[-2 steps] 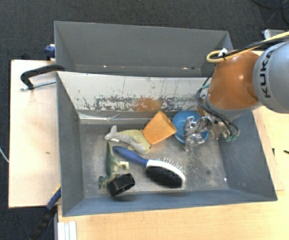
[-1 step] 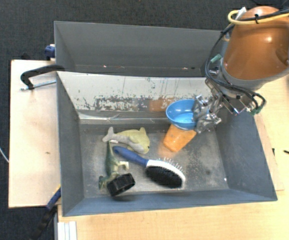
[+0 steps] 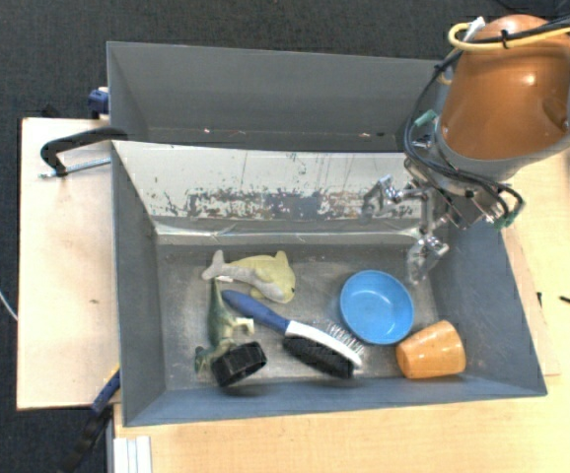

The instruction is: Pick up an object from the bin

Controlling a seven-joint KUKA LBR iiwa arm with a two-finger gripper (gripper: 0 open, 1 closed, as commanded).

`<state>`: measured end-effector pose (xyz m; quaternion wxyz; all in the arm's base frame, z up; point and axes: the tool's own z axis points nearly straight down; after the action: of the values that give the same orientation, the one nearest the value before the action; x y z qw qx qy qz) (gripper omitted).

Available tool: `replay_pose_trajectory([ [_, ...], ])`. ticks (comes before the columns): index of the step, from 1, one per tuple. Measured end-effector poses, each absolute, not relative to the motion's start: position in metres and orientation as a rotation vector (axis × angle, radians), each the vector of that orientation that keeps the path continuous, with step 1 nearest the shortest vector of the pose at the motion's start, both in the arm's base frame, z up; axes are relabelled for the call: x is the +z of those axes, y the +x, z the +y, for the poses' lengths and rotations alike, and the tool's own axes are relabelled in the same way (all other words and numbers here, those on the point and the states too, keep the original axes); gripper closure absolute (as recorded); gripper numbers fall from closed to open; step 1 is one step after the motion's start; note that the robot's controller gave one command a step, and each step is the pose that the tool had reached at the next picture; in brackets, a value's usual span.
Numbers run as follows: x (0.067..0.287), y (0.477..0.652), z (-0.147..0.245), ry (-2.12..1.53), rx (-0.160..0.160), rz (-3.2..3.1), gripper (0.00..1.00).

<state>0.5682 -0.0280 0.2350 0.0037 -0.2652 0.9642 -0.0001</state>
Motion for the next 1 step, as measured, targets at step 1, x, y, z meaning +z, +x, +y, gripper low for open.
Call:
replay_pose_trajectory([
  [1, 0.0697, 0.5741, -0.0304, -0.771, 0.003, 3.04, 0.0],
])
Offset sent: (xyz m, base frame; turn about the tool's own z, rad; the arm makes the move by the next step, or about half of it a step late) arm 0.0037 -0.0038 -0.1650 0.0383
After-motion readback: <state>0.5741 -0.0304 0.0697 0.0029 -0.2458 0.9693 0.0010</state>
